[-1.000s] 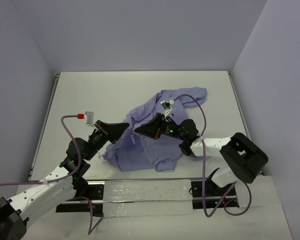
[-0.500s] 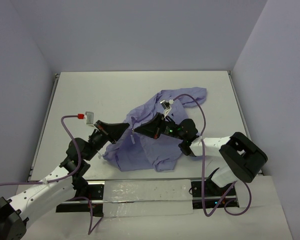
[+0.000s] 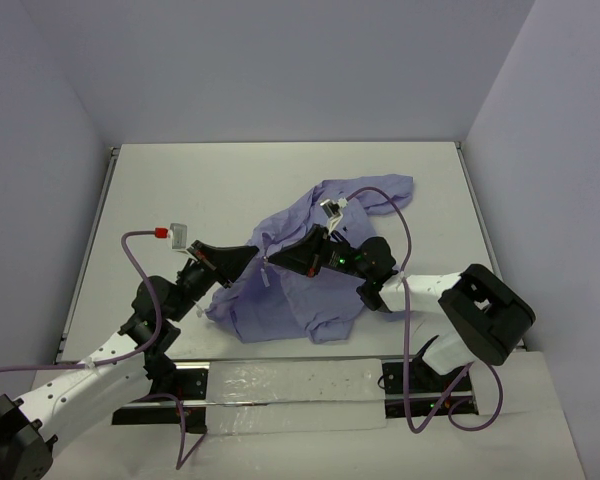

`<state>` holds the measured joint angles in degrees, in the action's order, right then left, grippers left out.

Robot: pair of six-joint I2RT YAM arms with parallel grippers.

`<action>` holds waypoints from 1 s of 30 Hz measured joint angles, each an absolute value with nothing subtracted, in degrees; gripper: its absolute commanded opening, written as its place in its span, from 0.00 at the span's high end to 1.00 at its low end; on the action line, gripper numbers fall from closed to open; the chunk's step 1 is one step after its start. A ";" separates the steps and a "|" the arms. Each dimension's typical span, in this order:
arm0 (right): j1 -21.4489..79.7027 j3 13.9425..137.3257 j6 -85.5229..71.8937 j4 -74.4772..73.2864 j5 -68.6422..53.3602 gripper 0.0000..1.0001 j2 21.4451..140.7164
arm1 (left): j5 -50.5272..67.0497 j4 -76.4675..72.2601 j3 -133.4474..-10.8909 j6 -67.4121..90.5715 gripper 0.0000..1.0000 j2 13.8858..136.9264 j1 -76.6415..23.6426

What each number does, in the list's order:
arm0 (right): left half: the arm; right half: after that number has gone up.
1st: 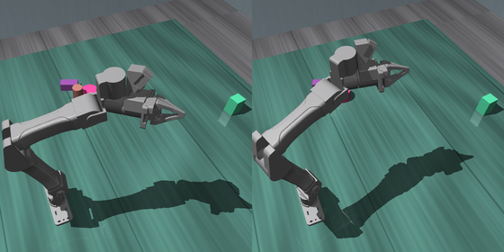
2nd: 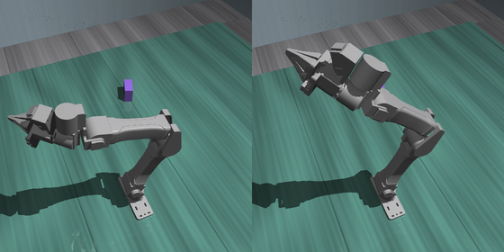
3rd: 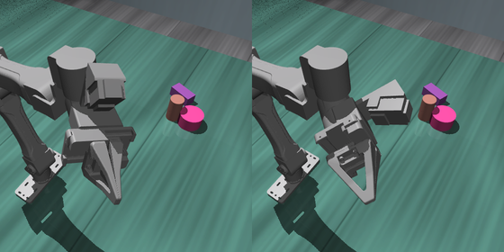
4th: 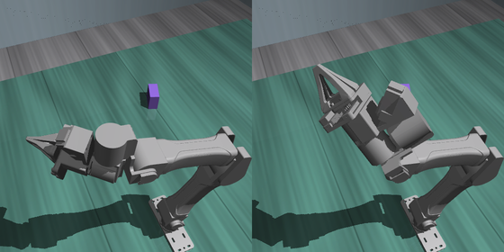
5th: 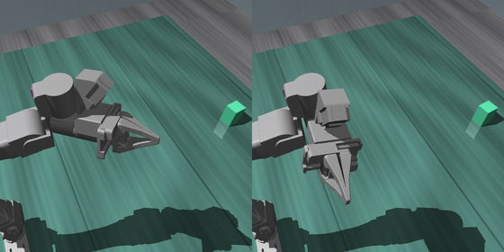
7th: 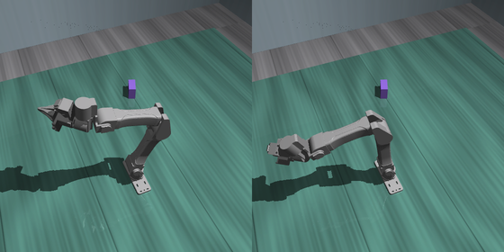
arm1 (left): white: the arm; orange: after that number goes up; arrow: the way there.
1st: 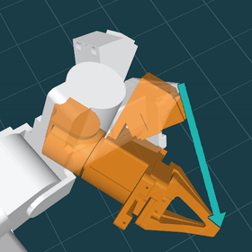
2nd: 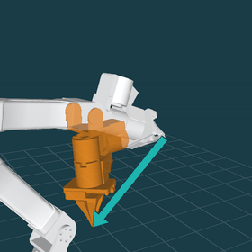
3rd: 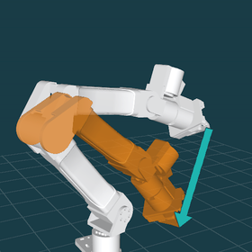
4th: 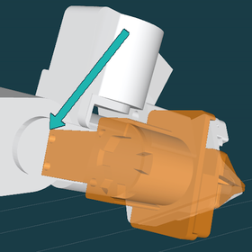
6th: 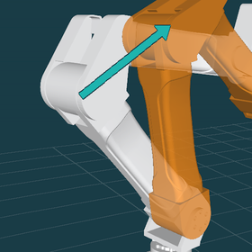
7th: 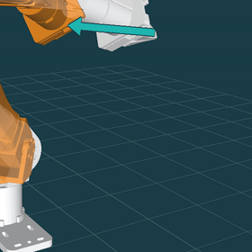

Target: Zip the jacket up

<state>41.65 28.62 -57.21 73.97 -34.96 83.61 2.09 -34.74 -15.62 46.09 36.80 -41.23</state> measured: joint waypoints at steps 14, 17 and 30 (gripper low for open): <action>41.62 28.62 -57.19 73.97 -34.96 1.00 83.59 | 2.07 -34.74 -15.62 46.09 1.00 36.80 -41.32; 41.58 28.62 -57.19 73.97 -34.91 1.00 83.54 | 2.07 -34.74 -15.62 46.09 1.00 36.80 -41.32; 41.15 28.60 -57.19 73.97 -34.32 1.00 83.35 | 2.04 -34.74 -15.62 46.09 1.00 36.80 -41.34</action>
<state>41.15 28.60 -57.19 73.97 -34.32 83.35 2.04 -34.74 -15.62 46.09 36.80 -41.34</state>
